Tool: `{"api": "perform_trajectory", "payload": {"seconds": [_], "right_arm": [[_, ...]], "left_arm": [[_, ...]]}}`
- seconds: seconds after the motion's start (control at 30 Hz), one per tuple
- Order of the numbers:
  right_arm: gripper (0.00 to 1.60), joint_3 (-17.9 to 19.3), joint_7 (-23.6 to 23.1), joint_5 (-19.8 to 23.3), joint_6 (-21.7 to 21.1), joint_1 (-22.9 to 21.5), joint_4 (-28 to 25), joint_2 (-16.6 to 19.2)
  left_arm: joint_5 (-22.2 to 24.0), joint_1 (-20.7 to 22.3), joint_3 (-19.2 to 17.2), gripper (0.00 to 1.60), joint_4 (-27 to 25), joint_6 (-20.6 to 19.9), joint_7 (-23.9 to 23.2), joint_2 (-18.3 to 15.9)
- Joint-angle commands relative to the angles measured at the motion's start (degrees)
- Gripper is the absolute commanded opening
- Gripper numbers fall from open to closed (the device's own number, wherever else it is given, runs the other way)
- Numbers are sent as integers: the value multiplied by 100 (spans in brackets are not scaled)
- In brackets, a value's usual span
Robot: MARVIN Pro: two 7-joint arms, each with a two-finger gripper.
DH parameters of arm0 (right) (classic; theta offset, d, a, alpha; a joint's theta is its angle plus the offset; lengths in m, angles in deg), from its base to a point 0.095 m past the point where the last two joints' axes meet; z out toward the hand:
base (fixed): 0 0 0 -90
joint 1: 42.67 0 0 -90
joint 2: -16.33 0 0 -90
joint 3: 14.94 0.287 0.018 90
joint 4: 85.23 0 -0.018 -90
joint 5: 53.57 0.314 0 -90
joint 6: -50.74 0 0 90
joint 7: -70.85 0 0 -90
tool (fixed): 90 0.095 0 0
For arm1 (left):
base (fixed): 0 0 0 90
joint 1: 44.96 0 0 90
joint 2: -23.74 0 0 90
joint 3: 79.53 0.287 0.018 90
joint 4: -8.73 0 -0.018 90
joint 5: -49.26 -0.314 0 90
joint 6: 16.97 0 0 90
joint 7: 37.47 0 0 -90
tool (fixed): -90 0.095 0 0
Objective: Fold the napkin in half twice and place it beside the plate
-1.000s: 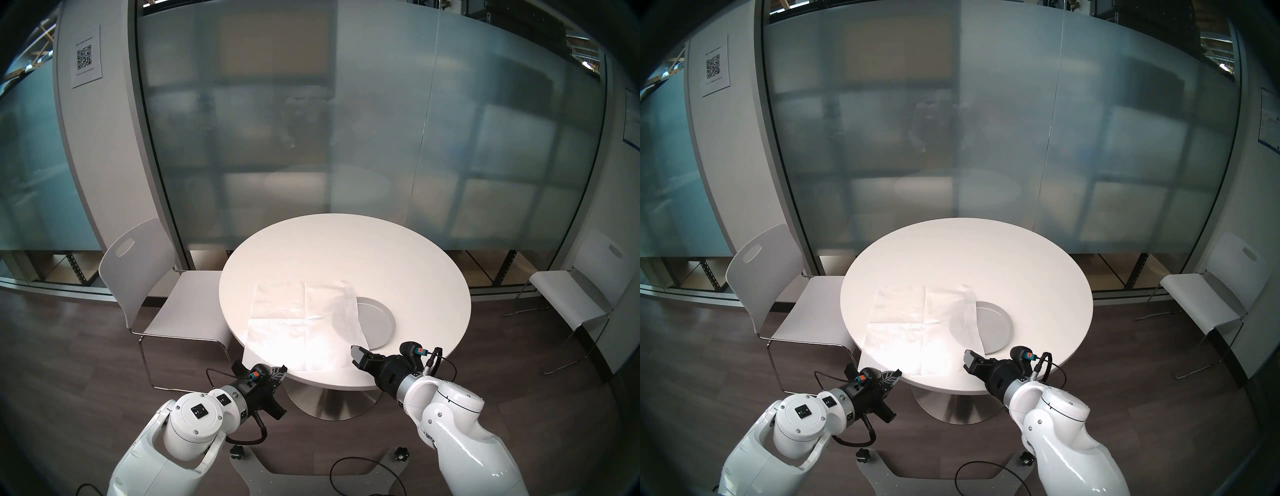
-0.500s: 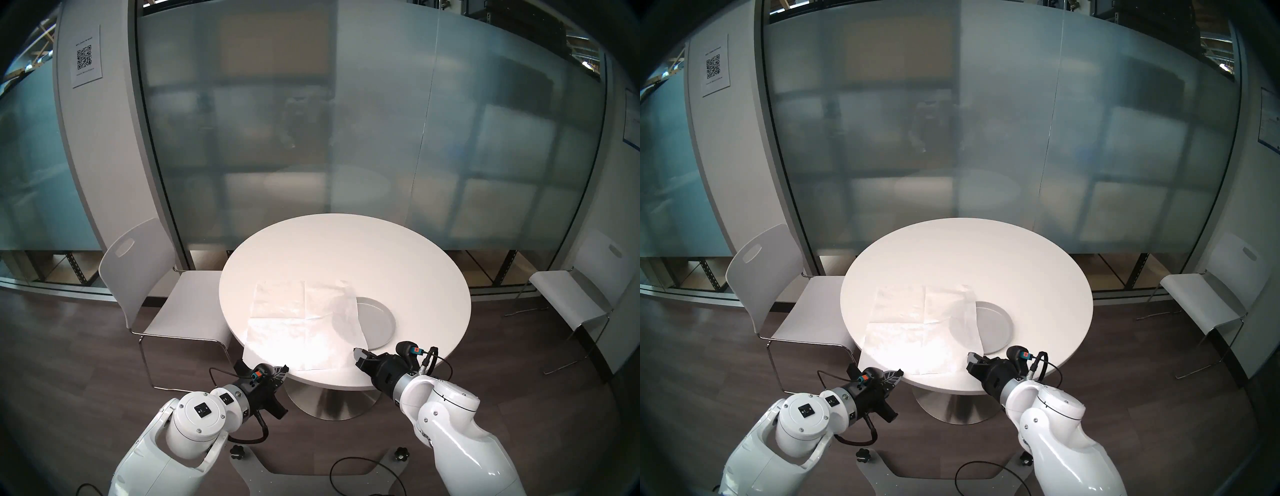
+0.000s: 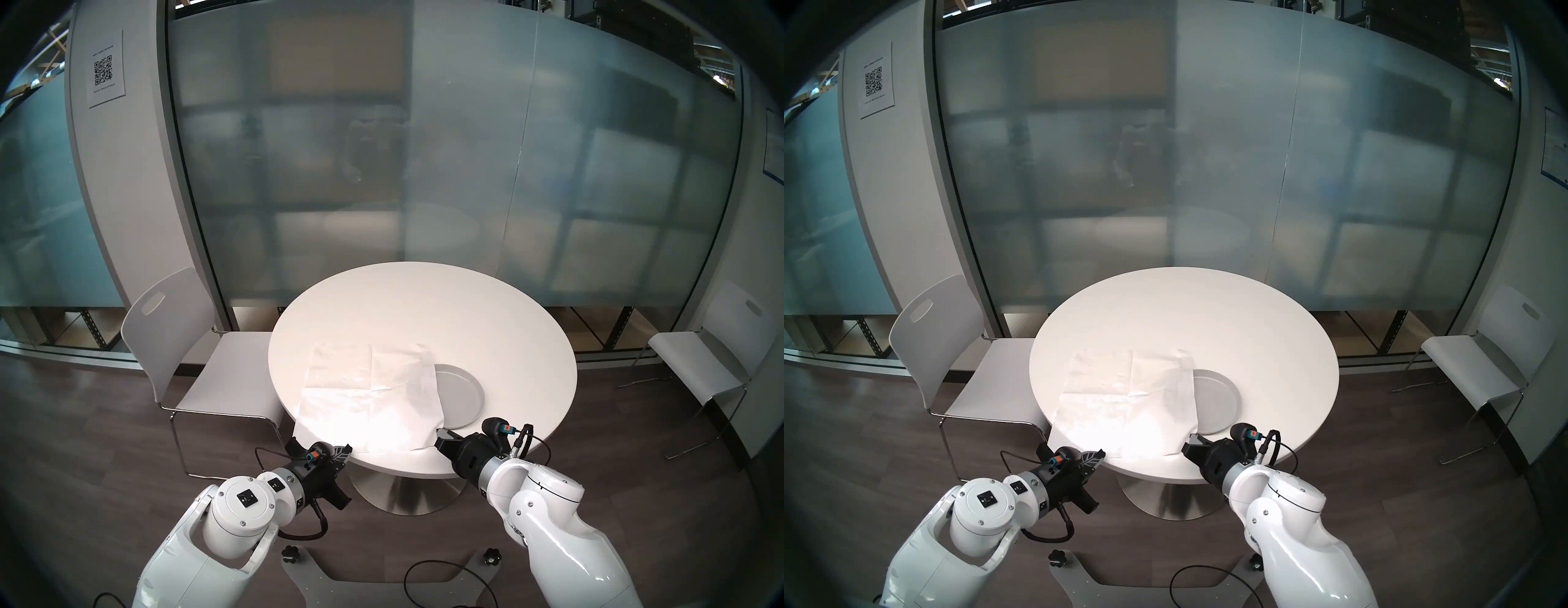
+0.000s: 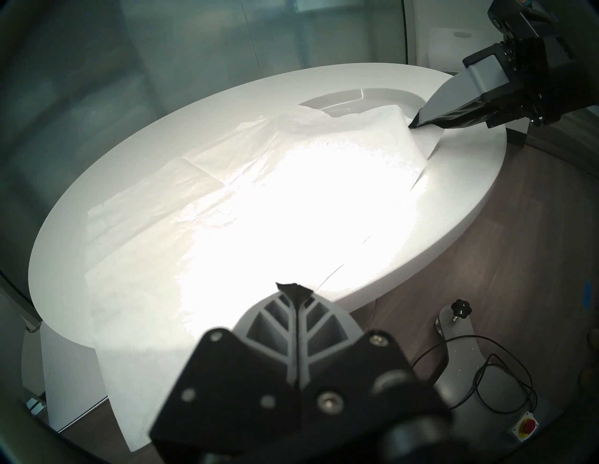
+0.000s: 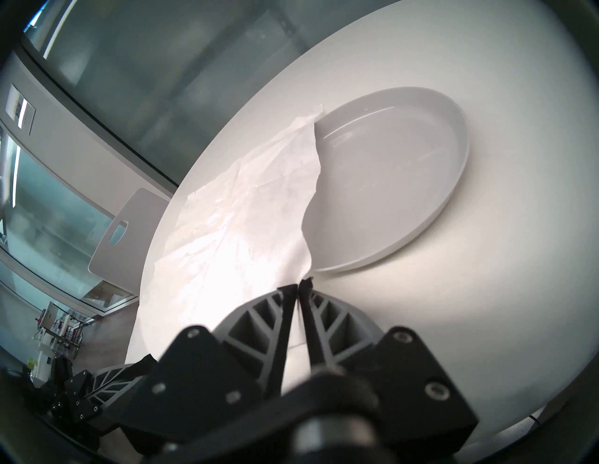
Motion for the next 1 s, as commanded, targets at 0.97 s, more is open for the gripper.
{"api": "perform_trajectory", "payload": {"seconds": [0.97], "right_arm": [[36,526,34,65,84,447,-853,121]], "left_arm": [[-9,128,31,0,46,74,14,16]]}}
